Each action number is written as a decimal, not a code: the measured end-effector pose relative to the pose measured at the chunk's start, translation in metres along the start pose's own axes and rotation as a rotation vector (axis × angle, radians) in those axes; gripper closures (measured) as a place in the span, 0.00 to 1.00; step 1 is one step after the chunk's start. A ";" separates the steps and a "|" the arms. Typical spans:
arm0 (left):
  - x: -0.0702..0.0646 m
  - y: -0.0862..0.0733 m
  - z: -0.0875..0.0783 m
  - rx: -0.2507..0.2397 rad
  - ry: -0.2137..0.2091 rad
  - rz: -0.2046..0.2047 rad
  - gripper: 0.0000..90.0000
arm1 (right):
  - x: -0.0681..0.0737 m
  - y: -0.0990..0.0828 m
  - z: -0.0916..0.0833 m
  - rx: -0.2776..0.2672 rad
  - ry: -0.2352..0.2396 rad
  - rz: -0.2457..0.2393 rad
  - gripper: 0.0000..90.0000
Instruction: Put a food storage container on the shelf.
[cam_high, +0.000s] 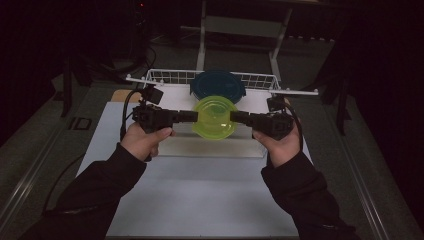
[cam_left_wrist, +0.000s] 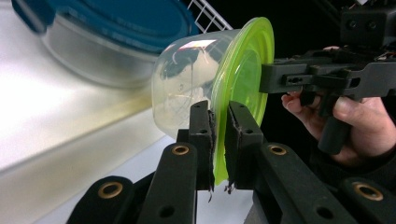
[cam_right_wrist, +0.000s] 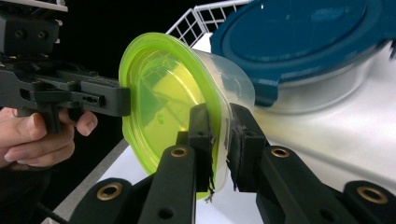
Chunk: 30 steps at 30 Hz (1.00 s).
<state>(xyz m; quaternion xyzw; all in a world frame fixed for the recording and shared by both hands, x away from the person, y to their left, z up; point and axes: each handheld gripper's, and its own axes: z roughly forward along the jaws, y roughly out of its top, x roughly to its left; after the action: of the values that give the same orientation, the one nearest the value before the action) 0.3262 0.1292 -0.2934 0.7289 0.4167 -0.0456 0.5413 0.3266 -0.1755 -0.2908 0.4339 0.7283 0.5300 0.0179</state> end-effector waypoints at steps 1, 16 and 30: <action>0.000 0.003 0.000 -0.001 0.002 0.001 0.91 | 0.000 0.003 0.000 -0.004 -0.002 -0.003 0.90; 0.007 0.042 0.002 -0.035 -0.002 0.002 0.91 | -0.003 0.045 0.002 -0.017 -0.032 0.004 0.90; 0.020 0.073 0.014 -0.020 0.009 -0.038 0.90 | -0.013 0.073 0.009 -0.011 -0.079 0.041 0.89</action>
<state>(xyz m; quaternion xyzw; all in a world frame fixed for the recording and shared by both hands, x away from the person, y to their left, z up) 0.3924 0.1243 -0.2544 0.7157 0.4333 -0.0485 0.5456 0.3842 -0.1728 -0.2432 0.4690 0.7152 0.5167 0.0381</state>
